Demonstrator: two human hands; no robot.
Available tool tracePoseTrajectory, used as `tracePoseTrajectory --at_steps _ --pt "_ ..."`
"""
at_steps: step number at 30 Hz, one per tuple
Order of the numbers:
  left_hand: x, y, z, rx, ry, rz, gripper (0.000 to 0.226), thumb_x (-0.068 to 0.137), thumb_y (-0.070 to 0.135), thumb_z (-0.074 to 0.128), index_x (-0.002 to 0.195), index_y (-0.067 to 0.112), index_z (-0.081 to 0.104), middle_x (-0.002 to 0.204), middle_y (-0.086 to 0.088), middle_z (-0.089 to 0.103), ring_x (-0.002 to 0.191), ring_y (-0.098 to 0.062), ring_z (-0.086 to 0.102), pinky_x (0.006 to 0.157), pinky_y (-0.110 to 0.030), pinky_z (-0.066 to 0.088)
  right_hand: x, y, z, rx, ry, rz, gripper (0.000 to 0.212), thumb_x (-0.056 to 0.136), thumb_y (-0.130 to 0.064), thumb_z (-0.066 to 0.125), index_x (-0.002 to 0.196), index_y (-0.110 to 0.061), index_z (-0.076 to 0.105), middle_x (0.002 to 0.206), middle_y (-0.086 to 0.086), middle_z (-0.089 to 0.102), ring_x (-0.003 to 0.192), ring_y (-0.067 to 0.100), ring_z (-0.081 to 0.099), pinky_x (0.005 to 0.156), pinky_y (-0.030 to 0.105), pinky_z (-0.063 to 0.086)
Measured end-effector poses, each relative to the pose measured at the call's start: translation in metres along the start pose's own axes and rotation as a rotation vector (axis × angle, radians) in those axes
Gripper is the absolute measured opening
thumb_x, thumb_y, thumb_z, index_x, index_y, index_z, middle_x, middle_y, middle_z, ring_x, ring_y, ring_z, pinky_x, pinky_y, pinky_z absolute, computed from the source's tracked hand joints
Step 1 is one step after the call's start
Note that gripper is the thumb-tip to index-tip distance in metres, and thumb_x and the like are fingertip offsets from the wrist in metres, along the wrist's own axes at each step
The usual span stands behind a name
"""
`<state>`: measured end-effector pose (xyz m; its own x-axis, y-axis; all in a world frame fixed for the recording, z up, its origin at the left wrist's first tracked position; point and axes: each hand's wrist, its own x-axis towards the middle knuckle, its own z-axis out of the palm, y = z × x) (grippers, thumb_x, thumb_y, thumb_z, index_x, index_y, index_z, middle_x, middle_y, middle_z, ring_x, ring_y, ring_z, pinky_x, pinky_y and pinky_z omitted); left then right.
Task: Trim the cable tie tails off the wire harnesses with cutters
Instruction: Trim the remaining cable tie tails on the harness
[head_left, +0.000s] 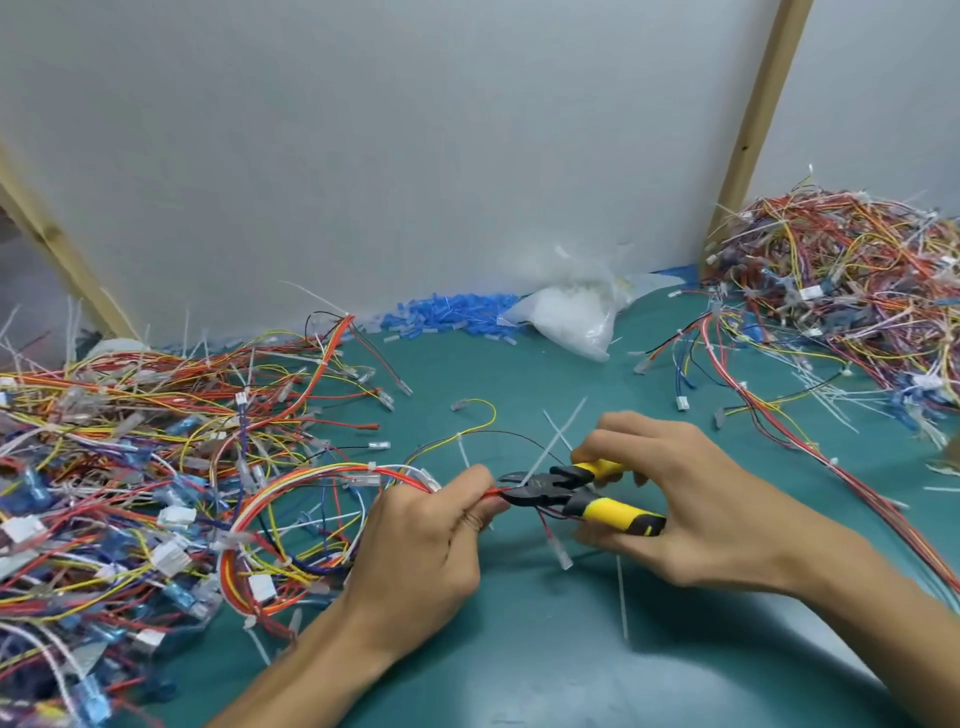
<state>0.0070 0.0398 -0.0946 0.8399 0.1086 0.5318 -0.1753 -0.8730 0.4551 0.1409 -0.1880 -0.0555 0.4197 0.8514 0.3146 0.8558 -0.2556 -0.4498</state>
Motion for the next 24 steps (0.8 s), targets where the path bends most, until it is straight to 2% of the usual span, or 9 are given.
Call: tracePoseTrajectory --at_steps 3,7,11,14,16,19,21,24 --pt "-0.002 0.001 -0.002 -0.006 0.004 -0.010 0.021 0.099 0.036 0.046 0.081 0.027 0.041 0.052 -0.003 0.034 0.048 -0.027 0.031 0.042 -0.037 0.027 -0.002 0.000 0.001 -0.032 -0.001 -0.015 0.032 0.087 -0.054 0.076 0.107 -0.033 0.064 0.100 -0.018 0.054 0.095 0.008 0.057 0.077 0.017 0.042" --pt "0.000 0.001 -0.003 -0.038 0.003 -0.023 0.021 0.099 0.035 0.045 0.081 0.024 0.044 0.054 0.002 0.030 0.050 -0.028 0.030 0.043 -0.038 0.027 -0.001 -0.001 0.006 -0.032 0.021 -0.010 0.033 0.088 -0.061 0.072 0.102 -0.034 0.063 0.096 -0.018 0.052 0.090 0.008 0.056 0.074 0.019 0.042" --pt "-0.001 0.000 -0.002 -0.057 -0.004 -0.026 0.032 0.099 0.036 0.044 0.077 0.015 0.054 0.054 -0.002 0.034 0.051 -0.031 0.031 0.042 -0.042 0.030 0.001 -0.004 0.010 0.036 0.033 -0.001 0.027 0.086 -0.048 0.081 0.088 -0.028 0.063 0.083 -0.013 0.052 0.075 0.009 0.052 0.065 0.017 0.040" --pt "-0.001 0.000 -0.002 -0.074 -0.015 -0.023 0.031 0.099 0.034 0.045 0.076 0.015 0.054 0.054 -0.004 0.035 0.051 -0.031 0.031 0.042 -0.042 0.028 0.001 -0.005 0.009 0.070 0.020 0.012 0.027 0.086 -0.039 0.082 0.079 -0.026 0.059 0.075 -0.010 0.050 0.067 0.014 0.047 0.057 0.029 0.042" --pt "-0.002 0.000 -0.003 -0.080 -0.024 -0.011 0.028 0.098 0.031 0.046 0.076 0.016 0.053 0.054 -0.004 0.033 0.050 -0.030 0.029 0.042 -0.041 0.026 -0.001 -0.006 0.009 0.091 0.006 0.009 0.032 0.088 -0.038 0.080 0.074 -0.025 0.055 0.070 -0.007 0.046 0.064 0.017 0.041 0.052 0.033 0.037" --pt "-0.002 0.000 -0.003 -0.088 -0.023 0.009 0.021 0.097 0.028 0.046 0.078 0.019 0.048 0.054 -0.004 0.031 0.050 -0.030 0.028 0.042 -0.040 0.023 -0.002 -0.007 0.009 0.106 0.016 -0.011 0.037 0.090 -0.037 0.076 0.068 -0.023 0.050 0.064 -0.003 0.039 0.061 0.017 0.031 0.048 0.030 0.027" --pt "-0.002 0.000 -0.003 -0.102 -0.011 0.013 0.019 0.098 0.027 0.046 0.080 0.022 0.043 0.054 -0.004 0.031 0.049 -0.029 0.028 0.042 -0.040 0.023 -0.002 -0.006 0.010 0.104 0.030 -0.017 0.033 0.089 -0.034 0.075 0.068 -0.024 0.052 0.063 -0.004 0.039 0.060 0.016 0.031 0.048 0.028 0.026" --pt "0.000 0.001 -0.003 -0.131 0.010 0.007 0.020 0.098 0.028 0.047 0.079 0.027 0.041 0.054 0.000 0.032 0.048 -0.025 0.028 0.043 -0.037 0.023 -0.001 -0.003 0.014 0.086 0.051 0.004 0.020 0.087 -0.033 0.080 0.080 -0.026 0.062 0.069 -0.007 0.049 0.061 0.017 0.042 0.049 0.031 0.036"
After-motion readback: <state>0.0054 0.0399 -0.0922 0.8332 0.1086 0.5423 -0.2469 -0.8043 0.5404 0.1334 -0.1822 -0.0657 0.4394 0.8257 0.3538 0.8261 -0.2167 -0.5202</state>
